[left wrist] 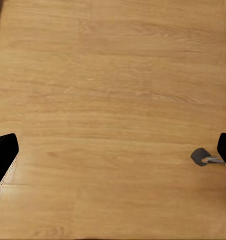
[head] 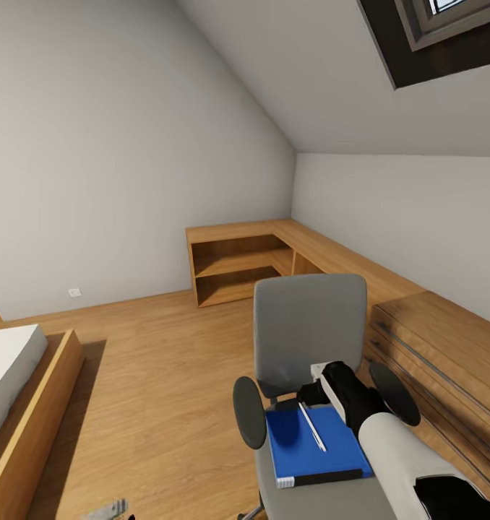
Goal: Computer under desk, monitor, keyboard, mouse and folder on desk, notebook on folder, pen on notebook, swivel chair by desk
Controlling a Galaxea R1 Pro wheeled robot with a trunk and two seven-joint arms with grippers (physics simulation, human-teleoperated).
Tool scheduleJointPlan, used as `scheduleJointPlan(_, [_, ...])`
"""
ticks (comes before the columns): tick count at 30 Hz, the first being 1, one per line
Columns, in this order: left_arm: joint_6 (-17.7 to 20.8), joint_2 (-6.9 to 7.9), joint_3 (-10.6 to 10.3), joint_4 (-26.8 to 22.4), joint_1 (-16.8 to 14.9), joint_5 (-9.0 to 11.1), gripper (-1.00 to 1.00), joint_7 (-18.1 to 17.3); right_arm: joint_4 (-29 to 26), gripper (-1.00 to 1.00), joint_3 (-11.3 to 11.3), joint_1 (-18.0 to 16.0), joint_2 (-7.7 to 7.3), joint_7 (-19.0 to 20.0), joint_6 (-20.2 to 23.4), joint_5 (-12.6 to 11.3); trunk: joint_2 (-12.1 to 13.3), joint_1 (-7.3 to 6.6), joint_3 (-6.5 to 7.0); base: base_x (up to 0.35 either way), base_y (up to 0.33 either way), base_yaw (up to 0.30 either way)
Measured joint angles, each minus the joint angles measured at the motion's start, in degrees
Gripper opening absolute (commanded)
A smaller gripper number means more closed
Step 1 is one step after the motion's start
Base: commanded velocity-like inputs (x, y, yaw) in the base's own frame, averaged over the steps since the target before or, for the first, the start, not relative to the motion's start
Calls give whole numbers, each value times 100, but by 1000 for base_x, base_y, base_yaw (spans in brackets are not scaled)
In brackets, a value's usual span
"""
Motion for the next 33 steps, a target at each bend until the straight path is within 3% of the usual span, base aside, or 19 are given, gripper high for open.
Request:
scheduleJointPlan(2, [318,2,16,-483,0,-4,100,-1,2,100,-1,0,-3,0,0,1,0,0,0,0,0,0])
scheduleJointPlan(5, [1188,-2,29,-1338,1,-1,100,2,4,100,-5,0,-5,0,-2,2,-39,21,-17,0,0,0])
scheduleJointPlan(7, [1777,-5,36,-1648,2,6,100,10,8,100,-14,0,-6,0,-13,-2,-119,65,-53,0,0,0])
scheduleJointPlan(11, [2348,-29,42,-1975,3,152,100,6,6,100,-25,0,-9,1,-23,-10,-241,132,-108,0,0,0])
scheduleJointPlan(17, [2522,-5,138,-2050,3,478,100,-22,-3,100,-28,0,-46,2,-27,-7,-241,132,-108,0,0,0])
scheduleJointPlan(24, [2522,8,714,-1930,3,548,100,-57,-4,100,-30,0,-74,8,-39,-13,-520,285,-233,0,0,0])
scheduleJointPlan(33, [2517,2,828,-1910,3,555,100,-55,-10,100,-37,0,-82,44,-66,-34,-881,483,-395,0,0,0])
